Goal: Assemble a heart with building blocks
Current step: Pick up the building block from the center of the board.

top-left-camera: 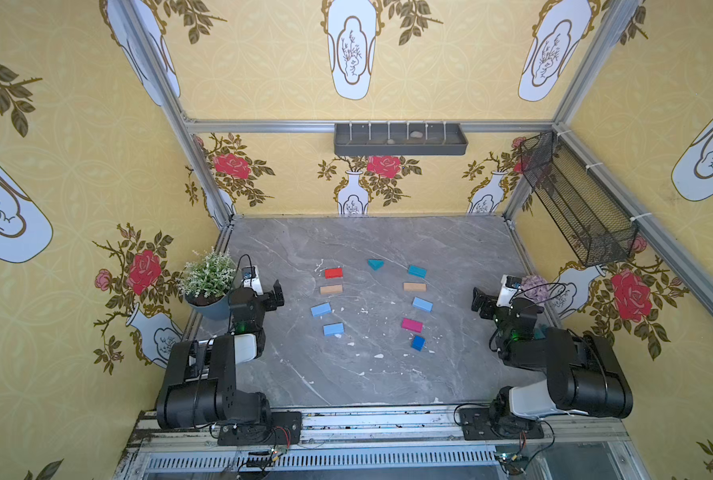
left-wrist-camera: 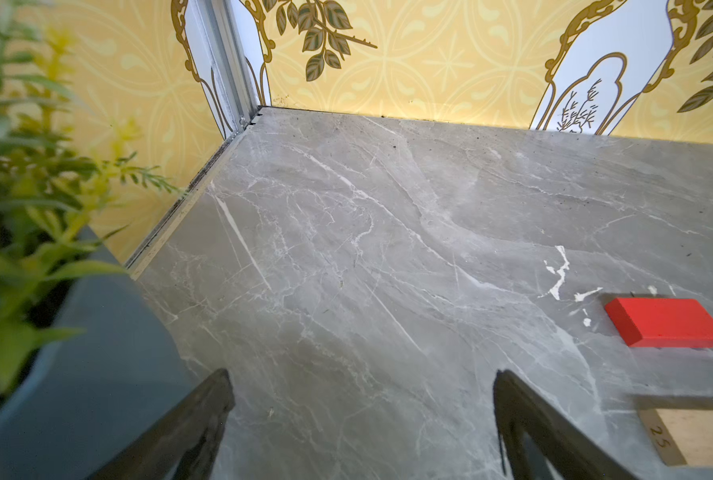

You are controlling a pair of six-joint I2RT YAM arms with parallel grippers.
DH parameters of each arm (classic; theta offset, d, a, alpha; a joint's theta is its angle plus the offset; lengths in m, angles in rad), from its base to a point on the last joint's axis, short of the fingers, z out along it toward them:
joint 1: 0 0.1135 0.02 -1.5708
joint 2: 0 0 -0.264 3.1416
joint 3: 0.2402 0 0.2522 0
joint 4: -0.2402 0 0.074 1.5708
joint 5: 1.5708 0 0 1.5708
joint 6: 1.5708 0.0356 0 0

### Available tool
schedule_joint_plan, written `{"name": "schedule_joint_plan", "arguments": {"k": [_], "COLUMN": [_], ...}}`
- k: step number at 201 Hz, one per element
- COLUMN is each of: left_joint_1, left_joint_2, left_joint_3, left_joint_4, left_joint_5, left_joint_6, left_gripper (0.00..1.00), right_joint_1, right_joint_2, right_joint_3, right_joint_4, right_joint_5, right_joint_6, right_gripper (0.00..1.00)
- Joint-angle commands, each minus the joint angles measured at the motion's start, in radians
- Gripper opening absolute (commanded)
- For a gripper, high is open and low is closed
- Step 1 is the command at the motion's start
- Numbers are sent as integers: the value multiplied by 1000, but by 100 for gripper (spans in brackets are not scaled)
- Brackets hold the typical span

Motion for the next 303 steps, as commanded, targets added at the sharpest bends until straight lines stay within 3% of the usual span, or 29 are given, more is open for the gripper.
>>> {"name": "schedule_joint_plan", "arguments": {"k": [1,180,200,209,217,224,232,248,265,279,303], "left_joint_1": [0,21,19,13,-7,-23,-35,-43,-55,-95,-155], "left_joint_2": [1,4,3,-6,-49,-130,-171,-227,-215,-176,-141], "left_joint_3": [-3,3,2,4,39,109,179,288,373,420,431], "left_joint_4": [1,-5,-7,-6,-88,-262,-426,-565,-674,-767,-878], "left_joint_5": [4,35,32,7,-57,-71,-82,-93,-43,-21,-3], "left_joint_6": [2,-10,-9,-9,-7,2,8,-23,-79,-84,-109], "left_gripper": [99,99,99,99,99,99,99,99,99,99,99], "right_joint_1": [2,-1,3,49,125,157,172,214,234,251,366], "right_joint_2": [-5,-2,-3,-35,-99,-145,-149,-93,13,157,395], "right_joint_3": [0,3,5,11,64,187,321,494,618,789,1051], "right_joint_4": [25,19,18,-17,-183,-413,-589,-725,-772,-949,-1161], "right_joint_5": [-1,-6,22,151,314,367,347,308,145,19,73], "right_joint_6": [-7,0,0,2,-12,-17,-29,-48,-80,-87,-159], "right_gripper": [97,97,97,98,97,98,98,97,98,97,98]}}
